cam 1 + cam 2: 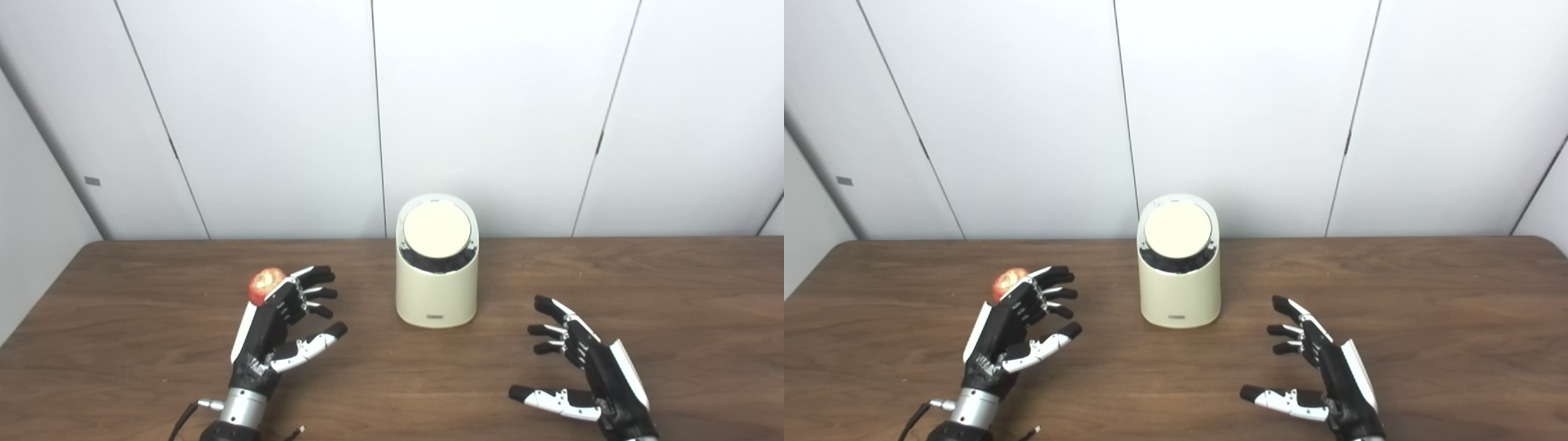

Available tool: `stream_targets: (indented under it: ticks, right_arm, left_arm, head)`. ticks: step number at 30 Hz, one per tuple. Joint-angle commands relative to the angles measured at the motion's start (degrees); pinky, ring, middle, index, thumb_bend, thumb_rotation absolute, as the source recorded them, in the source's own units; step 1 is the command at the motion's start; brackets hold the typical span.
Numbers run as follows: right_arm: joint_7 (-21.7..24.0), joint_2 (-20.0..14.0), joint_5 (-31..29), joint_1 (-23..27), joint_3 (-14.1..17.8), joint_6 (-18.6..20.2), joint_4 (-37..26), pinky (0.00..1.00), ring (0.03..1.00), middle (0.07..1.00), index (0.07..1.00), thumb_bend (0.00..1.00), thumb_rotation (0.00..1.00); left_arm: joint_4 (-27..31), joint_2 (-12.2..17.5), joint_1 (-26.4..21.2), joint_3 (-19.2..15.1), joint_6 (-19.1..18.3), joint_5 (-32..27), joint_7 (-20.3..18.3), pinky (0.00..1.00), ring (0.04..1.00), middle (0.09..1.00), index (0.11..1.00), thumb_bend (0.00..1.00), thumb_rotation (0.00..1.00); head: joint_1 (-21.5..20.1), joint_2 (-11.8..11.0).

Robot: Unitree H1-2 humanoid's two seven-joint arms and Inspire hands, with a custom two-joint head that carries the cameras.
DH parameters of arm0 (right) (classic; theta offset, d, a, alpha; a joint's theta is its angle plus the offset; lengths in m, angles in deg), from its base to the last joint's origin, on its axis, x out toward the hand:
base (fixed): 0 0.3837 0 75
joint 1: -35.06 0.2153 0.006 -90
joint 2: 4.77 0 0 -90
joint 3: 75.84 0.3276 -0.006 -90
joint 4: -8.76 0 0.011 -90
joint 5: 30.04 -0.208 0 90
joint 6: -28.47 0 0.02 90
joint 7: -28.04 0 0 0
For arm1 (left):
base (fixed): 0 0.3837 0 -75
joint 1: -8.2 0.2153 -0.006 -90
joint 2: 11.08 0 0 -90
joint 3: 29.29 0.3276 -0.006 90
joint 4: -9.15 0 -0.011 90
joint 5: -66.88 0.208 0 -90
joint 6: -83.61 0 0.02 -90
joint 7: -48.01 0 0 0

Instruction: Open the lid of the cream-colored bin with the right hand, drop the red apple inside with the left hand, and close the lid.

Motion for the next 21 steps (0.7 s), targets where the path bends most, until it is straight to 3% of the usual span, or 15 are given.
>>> stream_targets:
  ticks: [1,14,21]
  right_arm:
    - [-0.67,-0.07,0.35,1.2,-0.02,-1.7,-2.17,0.63,0.753,0.873,0.848,0.71,0.17]
    - [-0.6,-0.06,1.04,1.13,-0.41,-1.72,-2.46,0.62,0.75,0.878,0.853,0.69,0.15]
    - [-0.82,-0.17,0.68,2.48,-0.19,-2.35,-0.66,0.63,0.754,0.881,0.859,0.68,0.18]
  left_arm:
    - [-2.35,-0.11,3.51,-0.03,0.37,0.16,0.44,0.55,0.687,0.77,0.78,0.64,0.04]
    - [-2.4,-0.11,3.43,-0.13,0.39,-0.5,0.15,0.55,0.682,0.755,0.753,0.63,0.01]
    - [-4.37,-0.45,2.43,-0.01,0.93,-1.32,-0.31,0.56,0.69,0.755,0.752,0.63,0.0]
  head:
    - [0.0,0.01]
    - [-0.1,0.08]
    - [-0.47,-1.5]
